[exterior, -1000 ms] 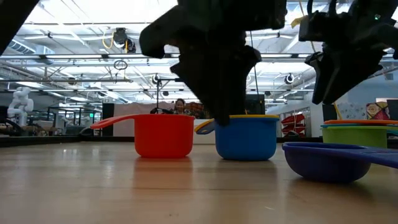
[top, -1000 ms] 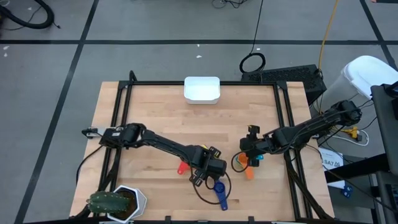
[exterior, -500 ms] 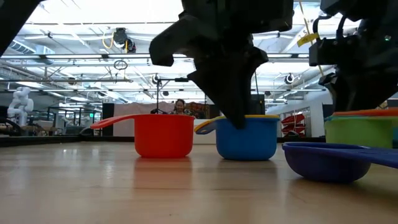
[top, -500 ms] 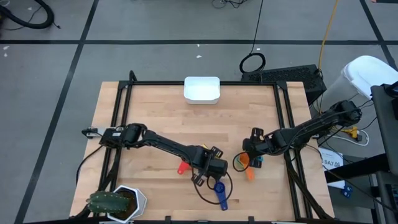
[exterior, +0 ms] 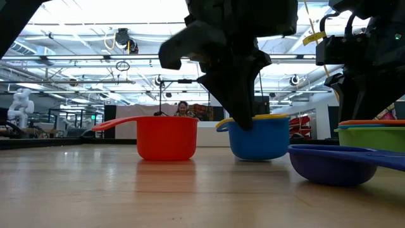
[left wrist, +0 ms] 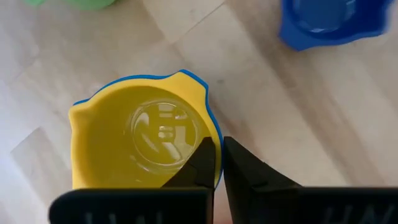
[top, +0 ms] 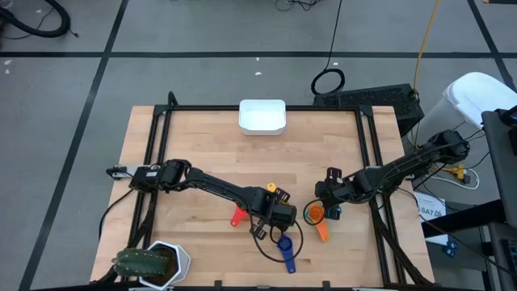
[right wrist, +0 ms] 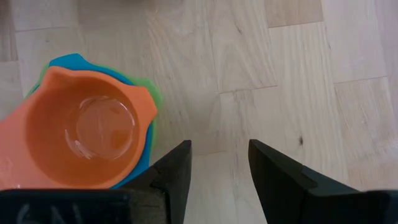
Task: Nest measuring cups in basket
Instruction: Stack the left nested measuring cups on top of the red measuring cup
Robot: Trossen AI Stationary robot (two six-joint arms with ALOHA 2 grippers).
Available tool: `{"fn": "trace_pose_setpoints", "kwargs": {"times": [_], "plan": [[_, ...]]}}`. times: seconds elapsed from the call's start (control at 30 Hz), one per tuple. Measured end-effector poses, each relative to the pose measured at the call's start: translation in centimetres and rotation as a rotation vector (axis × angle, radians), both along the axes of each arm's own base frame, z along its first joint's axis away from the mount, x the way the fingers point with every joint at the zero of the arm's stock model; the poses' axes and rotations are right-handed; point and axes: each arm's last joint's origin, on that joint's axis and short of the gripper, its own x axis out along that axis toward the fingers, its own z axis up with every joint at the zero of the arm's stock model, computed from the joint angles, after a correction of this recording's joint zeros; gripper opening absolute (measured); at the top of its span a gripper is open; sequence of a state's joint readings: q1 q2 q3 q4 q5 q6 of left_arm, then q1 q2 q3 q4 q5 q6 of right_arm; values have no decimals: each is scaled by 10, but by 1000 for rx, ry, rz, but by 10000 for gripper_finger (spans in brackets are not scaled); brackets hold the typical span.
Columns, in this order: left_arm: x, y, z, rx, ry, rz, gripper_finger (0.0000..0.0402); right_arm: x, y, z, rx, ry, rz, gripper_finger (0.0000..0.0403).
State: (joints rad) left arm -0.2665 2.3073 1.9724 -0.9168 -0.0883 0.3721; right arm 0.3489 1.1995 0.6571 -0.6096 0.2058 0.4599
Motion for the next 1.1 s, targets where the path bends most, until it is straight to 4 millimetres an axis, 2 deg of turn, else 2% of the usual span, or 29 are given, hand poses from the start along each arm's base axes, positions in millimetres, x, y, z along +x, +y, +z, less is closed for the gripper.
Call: {"fn": "trace_pose_setpoints", "kwargs": {"times": [0.23,0.33,0.43,0.53,0.7,0.83,0.93,1.1], "plan": [[1,5,1,69,-13,44,12,0,0,0,2,-1,-7,151],[3,9,7,90,-31,89,12,0,0,0,2,0,-8,151],[8,10,21,140,-91,105,12,0,0,0,2,-1,-8,151],[14,12,44,167,-181,138,12,0,0,0,7,-2,-19,151],[16,23,81,220,-285,352,12,0,0,0,12,-2,-28,151],[8,33,104,245,-308,528,12,0,0,0,11,-3,-27,151],[-1,41,110,214,-283,670,12,0,0,0,10,-3,-26,151],[-20,53,108,224,-180,912,12,1,0,1,12,-9,-22,151]]}}
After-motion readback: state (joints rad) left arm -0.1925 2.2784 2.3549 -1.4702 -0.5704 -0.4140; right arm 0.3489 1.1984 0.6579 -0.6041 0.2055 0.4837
